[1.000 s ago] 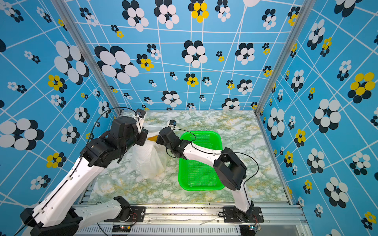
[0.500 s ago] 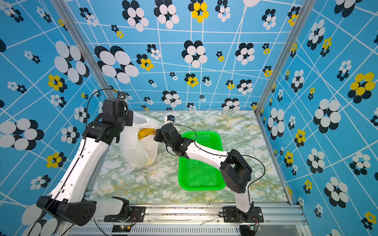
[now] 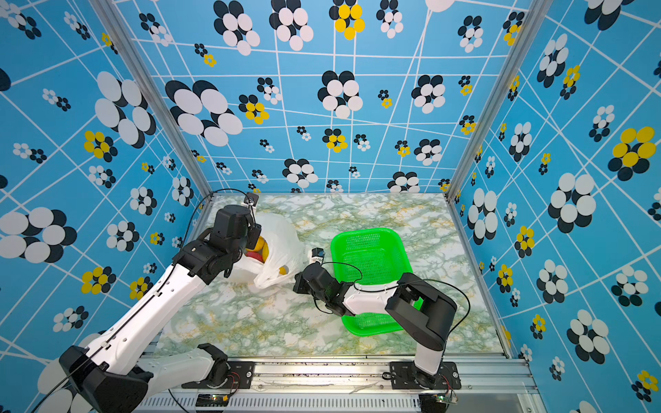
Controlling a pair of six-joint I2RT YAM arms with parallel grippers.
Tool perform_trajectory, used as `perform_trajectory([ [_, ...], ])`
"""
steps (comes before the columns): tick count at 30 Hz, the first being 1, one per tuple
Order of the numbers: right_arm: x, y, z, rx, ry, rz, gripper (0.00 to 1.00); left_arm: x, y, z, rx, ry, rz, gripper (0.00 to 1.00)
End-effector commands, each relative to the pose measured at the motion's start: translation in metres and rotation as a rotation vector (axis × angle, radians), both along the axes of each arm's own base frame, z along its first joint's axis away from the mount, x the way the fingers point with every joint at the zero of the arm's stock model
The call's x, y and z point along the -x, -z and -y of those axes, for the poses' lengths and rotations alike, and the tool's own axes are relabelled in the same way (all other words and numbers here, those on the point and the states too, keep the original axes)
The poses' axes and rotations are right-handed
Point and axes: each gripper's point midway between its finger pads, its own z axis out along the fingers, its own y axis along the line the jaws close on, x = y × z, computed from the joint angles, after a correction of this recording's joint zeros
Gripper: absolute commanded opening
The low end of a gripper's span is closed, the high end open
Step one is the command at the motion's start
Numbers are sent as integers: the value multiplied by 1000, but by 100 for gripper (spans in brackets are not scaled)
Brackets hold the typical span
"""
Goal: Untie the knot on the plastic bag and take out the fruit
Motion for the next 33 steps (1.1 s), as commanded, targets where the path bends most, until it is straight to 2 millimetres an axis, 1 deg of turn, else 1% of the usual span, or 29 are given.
perform_trajectory([
  [1, 6, -3, 19, 26, 32, 5, 1, 17, -16, -13, 20, -59, 84, 0],
  [2, 7, -3, 23, 41, 35, 14, 5, 22, -15, -13, 20, -56, 85, 0],
  [6, 11, -8, 34, 119, 39, 70, 14, 37, -10, -11, 10, -33, 77, 0],
  [8, 10, -10, 47, 173, 48, 121, 18, 43, -7, -8, 1, -14, 62, 0],
  [9, 10, -13, 53, 194, 47, 149, 23, 46, -5, -7, 0, -6, 57, 0],
  [12, 21, -32, 54, 271, -41, 288, 49, 56, 0, 3, 21, 37, 50, 0],
  [14, 37, -50, 47, 343, -134, 422, 68, 63, 6, 14, 67, 89, 37, 0],
  [16, 55, -65, 39, 409, -218, 548, 81, 68, 13, 24, 97, 134, 15, 0],
  [17, 65, -71, 34, 432, -265, 613, 85, 70, 17, 28, 104, 145, 5, 0],
  [20, 98, -84, 16, 456, -411, 780, 90, 71, 28, 32, 96, 142, -18, 0],
  [22, 123, -84, 3, 468, -515, 873, 91, 70, 33, 33, 82, 136, -34, 0],
  [23, 136, -81, -3, 474, -569, 911, 92, 70, 36, 32, 74, 133, -40, 0],
  [25, 148, -77, -12, 489, -610, 954, 94, 70, 37, 33, 66, 133, -47, 0],
  [26, 149, -74, -16, 500, -615, 962, 95, 70, 37, 33, 66, 134, -48, 0],
  [27, 142, -72, -16, 524, -573, 960, 96, 70, 36, 33, 67, 136, -49, 0],
  [28, 131, -73, -15, 552, -498, 955, 98, 71, 36, 34, 69, 139, -50, 0],
  [29, 116, -76, -12, 594, -393, 954, 99, 72, 35, 34, 68, 140, -53, 0],
  [31, 90, -83, -4, 670, -227, 943, 99, 74, 36, 33, 65, 139, -61, 0],
  [33, 67, -86, 2, 680, -127, 902, 94, 78, 36, 33, 55, 143, -65, 0],
])
